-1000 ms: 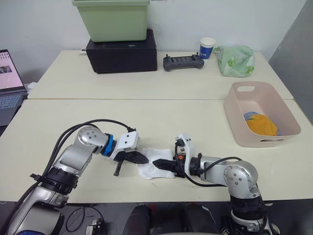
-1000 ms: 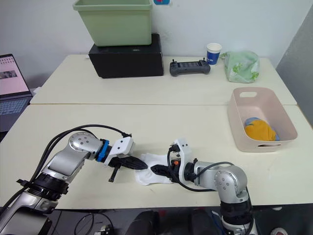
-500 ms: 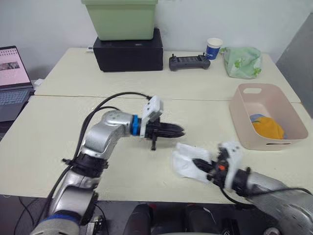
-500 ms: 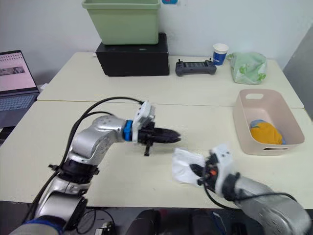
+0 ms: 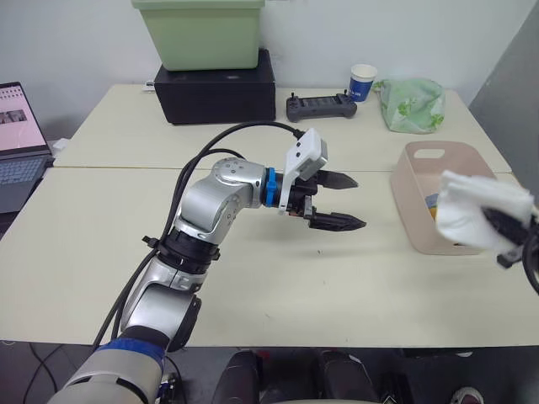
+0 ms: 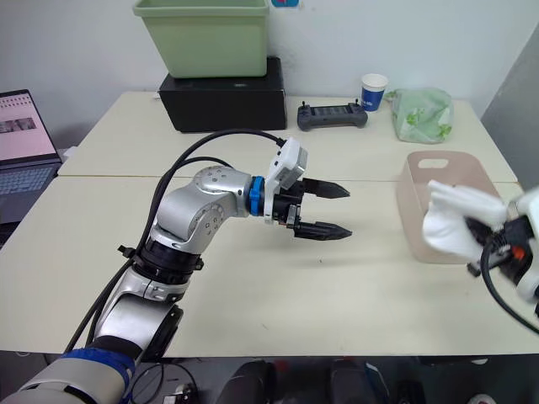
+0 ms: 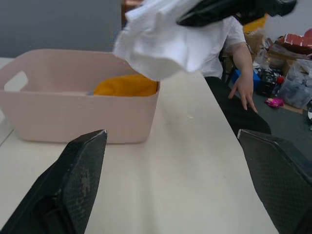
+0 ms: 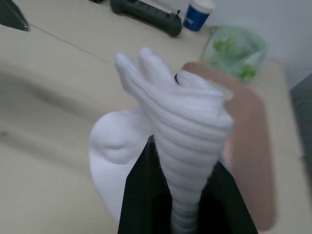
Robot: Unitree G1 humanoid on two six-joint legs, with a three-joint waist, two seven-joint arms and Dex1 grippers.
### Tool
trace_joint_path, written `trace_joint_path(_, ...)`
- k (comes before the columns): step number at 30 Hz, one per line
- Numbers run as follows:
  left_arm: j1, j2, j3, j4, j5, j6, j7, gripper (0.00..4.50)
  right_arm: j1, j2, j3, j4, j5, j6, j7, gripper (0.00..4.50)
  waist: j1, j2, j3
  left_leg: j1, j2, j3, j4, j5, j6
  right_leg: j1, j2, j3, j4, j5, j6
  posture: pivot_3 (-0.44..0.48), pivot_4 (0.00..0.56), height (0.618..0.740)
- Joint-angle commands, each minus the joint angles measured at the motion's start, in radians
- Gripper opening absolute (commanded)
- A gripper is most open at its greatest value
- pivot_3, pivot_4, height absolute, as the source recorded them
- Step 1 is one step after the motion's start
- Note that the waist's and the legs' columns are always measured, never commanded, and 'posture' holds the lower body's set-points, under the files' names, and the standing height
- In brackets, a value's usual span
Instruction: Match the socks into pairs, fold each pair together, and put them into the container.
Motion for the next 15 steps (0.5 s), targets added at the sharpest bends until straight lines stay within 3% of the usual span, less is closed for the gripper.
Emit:
trace_joint_path(1, -0.021, 0.007, 0.012, -0.036, -0.021, 0.002, -0.019, 4.46, -0.005, -0.142, 0.088, 0.101, -0.336, -0.098, 0.114, 0.0, 0.001, 0.0, 0.0, 0.0, 0.0, 0.001, 0.0, 0.0, 0.0, 0.0, 0.0, 0.001, 0.0, 0.0, 0.0, 0.0, 0.15, 0.72)
trace_joint_path(4, -0.019, 0.005, 0.008, -0.041, -0.017, -0.002, -0.017, 4.46, 0.034, -0.265, 0.247, 0.233, -0.679, -0.283, 0.192, 0.0, 0.006, 0.0, 0.0, -0.001, 0.0, 0.001, 0.0, 0.0, 0.0, -0.001, 0.0, 0.0, -0.002, 0.0, 0.0, 0.0, 0.15, 0.72)
trace_joint_path(8, -0.018, -0.004, 0.006, -0.045, -0.015, -0.003, -0.011, 4.46, 0.028, -0.377, 0.468, 0.404, -0.986, -0.529, 0.253, 0.0, 0.006, 0.0, 0.0, -0.001, -0.001, 0.002, 0.001, 0.0, -0.001, -0.001, -0.002, 0.002, -0.001, 0.0, 0.0, 0.0, 0.15, 0.72)
trace_joint_path(12, -0.016, -0.009, 0.009, -0.042, -0.012, -0.008, -0.004, 4.46, -0.056, -0.409, 0.673, 0.509, -1.116, -0.657, 0.307, 0.0, 0.005, 0.0, 0.0, -0.001, 0.0, 0.002, 0.001, 0.002, -0.003, -0.001, -0.002, 0.002, -0.001, 0.0, 0.0, 0.0, 0.15, 0.72)
trace_joint_path(15, -0.015, -0.015, 0.007, -0.039, -0.01, -0.015, 0.003, 4.46, -0.194, -0.371, 0.803, 0.547, -1.118, -0.65, 0.372, 0.0, 0.003, 0.0, 0.001, -0.001, 0.0, 0.002, 0.001, 0.002, -0.004, -0.001, -0.002, 0.002, -0.001, 0.0, 0.0, 0.0, 0.15, 0.72)
